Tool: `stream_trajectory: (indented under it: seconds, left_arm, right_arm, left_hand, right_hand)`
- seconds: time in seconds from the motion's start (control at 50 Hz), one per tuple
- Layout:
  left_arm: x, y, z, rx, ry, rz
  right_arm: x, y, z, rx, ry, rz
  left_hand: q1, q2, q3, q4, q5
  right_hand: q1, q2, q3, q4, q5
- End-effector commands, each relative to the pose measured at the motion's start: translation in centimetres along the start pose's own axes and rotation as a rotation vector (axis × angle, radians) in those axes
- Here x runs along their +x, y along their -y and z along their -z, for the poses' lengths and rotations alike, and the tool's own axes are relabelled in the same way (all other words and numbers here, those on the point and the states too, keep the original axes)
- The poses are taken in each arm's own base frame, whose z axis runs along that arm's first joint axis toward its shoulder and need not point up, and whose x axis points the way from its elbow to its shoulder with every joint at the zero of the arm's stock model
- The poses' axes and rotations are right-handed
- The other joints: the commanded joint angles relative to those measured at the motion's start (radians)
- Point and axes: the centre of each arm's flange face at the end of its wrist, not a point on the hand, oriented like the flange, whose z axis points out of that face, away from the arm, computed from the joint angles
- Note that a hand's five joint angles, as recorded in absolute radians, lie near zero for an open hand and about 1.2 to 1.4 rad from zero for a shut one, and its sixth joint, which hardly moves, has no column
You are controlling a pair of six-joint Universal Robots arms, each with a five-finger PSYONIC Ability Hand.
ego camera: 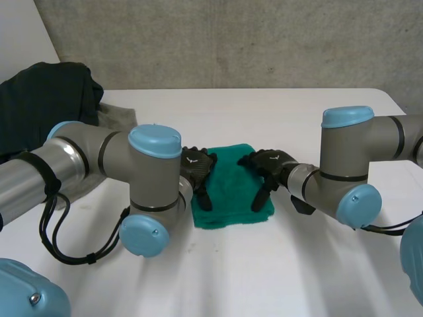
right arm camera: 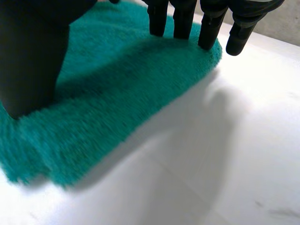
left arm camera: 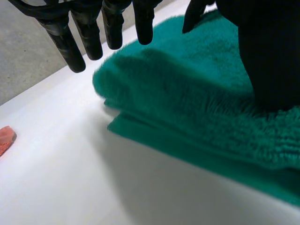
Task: Fold the laundry.
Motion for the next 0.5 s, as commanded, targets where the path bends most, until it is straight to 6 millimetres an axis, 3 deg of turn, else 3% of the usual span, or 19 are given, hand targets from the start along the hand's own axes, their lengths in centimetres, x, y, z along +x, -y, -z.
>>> stream_trajectory:
  seconds: [0.02, 0.08, 0.2, 0.26, 0.36, 0.46, 0.5]
  left_arm:
    - [0.3, 0.5, 0.8, -0.01, -0.02, -0.044]
    - [0.6, 2.4, 2.0, 0.04, -0.037, -0.043]
    - [-0.8, 7.7, 5.0, 0.191, -0.034, -0.022]
    - [-1.7, 8.9, 5.8, 0.232, -0.053, -0.017]
    - [-2.5, 10.8, 7.5, 0.309, -0.178, -0.015]
    - [-2.6, 11.4, 9.2, 0.361, -0.382, 0.006]
    - [-2.7, 11.6, 10.0, 0.378, -0.468, 0.026]
  right_arm:
    - [0.3, 0.7, 0.5, 0.001, -0.065, 0.124]
    - [0.5, 2.0, 1.5, 0.041, -0.079, 0.107]
    - [1.0, 5.1, 4.9, 0.193, -0.139, -0.016]
    - [2.7, 5.6, 6.6, 0.252, -0.23, -0.088]
    - [4.6, 3.3, 7.8, 0.197, -0.319, -0.162]
    - [3.5, -0.3, 8.0, 0.096, -0.287, -0.201]
    - [3.2, -0.8, 7.8, 0.09, -0.263, -0.216]
  left_hand:
    - [0.063, 0.053, 0.047, 0.054, 0.03]
    - [0.051, 0.041, 0.035, 0.043, 0.019]
    - [0.036, 0.026, 0.021, 0.028, 0.004]
    - [0.03, 0.02, 0.015, 0.022, -0.002]
    - [0.027, 0.017, 0.012, 0.019, -0.005]
    - [0.024, 0.014, 0.009, 0.016, -0.008]
    - [0.027, 0.017, 0.012, 0.019, -0.005]
  right_hand:
    - [-0.057, -0.04, -0.038, -0.039, -0.044]
    - [-0.057, -0.04, -0.038, -0.039, -0.044]
    - [-0.057, -0.04, -0.038, -0.039, -0.044]
    - [-0.057, -0.04, -0.038, -0.039, -0.044]
    - [-0.057, -0.04, -0.038, -0.039, -0.044]
    - [-0.057, -0.04, -0.038, -0.039, -0.044]
    - [-0.057, -0.04, -0.038, -0.039, -0.044]
